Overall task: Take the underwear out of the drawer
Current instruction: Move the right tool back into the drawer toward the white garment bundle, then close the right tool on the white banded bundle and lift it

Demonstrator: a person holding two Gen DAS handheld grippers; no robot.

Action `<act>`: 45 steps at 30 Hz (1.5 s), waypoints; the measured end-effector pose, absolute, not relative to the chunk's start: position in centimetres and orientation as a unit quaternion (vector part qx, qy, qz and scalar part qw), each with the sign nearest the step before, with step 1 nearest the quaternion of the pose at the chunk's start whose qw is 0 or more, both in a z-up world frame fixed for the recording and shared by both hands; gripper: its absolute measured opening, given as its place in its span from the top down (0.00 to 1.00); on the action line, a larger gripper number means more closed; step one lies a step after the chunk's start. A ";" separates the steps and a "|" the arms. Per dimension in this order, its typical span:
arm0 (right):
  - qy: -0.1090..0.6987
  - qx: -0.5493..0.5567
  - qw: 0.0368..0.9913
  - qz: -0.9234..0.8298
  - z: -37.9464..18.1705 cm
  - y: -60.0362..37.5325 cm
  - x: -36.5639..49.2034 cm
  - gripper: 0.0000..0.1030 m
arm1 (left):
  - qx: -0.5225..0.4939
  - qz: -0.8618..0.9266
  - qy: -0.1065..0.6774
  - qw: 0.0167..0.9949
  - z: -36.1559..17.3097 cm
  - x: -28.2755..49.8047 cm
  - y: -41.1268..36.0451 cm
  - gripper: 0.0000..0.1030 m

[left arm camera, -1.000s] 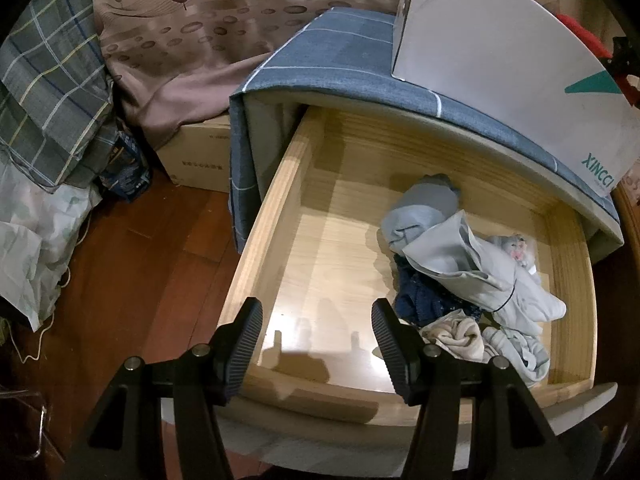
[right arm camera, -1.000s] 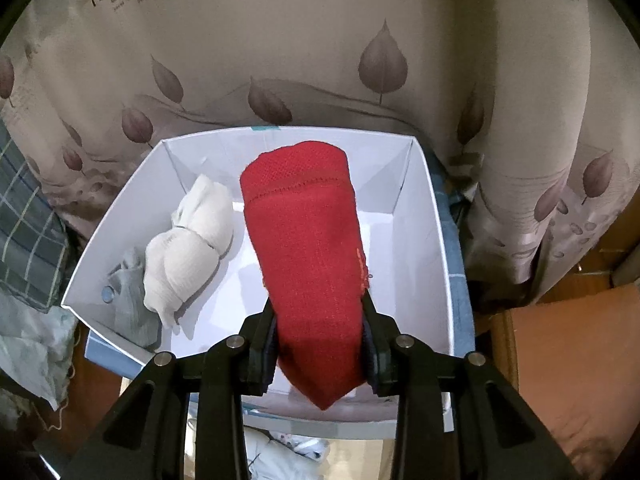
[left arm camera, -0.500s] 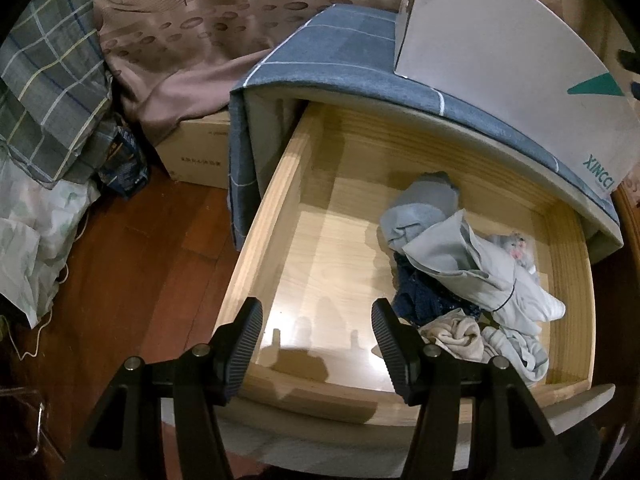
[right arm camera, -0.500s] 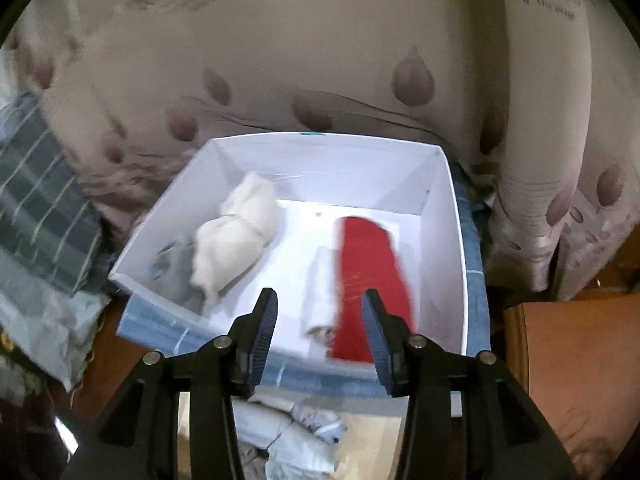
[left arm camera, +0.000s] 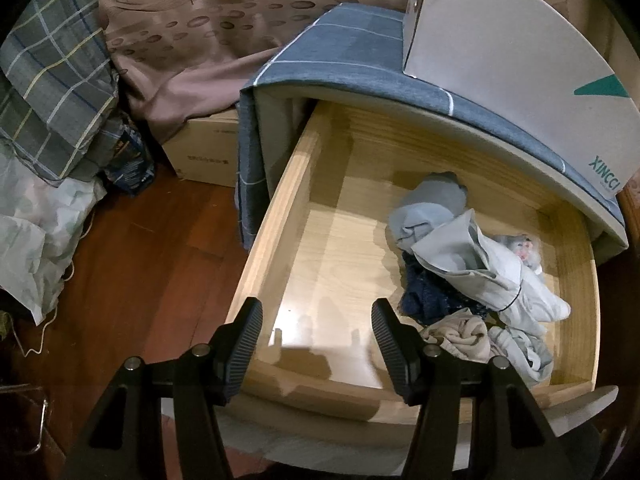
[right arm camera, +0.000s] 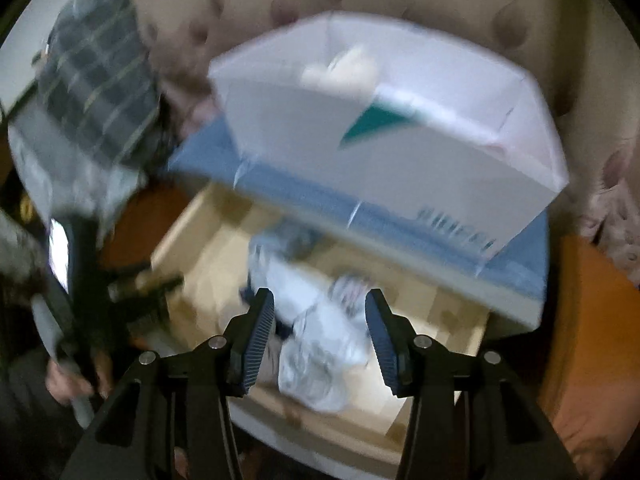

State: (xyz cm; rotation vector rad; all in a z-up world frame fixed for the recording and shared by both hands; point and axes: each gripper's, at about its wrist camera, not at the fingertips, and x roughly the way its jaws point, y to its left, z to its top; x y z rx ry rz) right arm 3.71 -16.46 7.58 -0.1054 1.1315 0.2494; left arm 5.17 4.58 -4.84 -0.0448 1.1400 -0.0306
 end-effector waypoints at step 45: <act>0.605 -0.144 0.776 0.109 -7.3 -12.1 7.3 0.53 | -0.022 -0.020 0.547 0.837 -5.3 5.4 4.3 0.43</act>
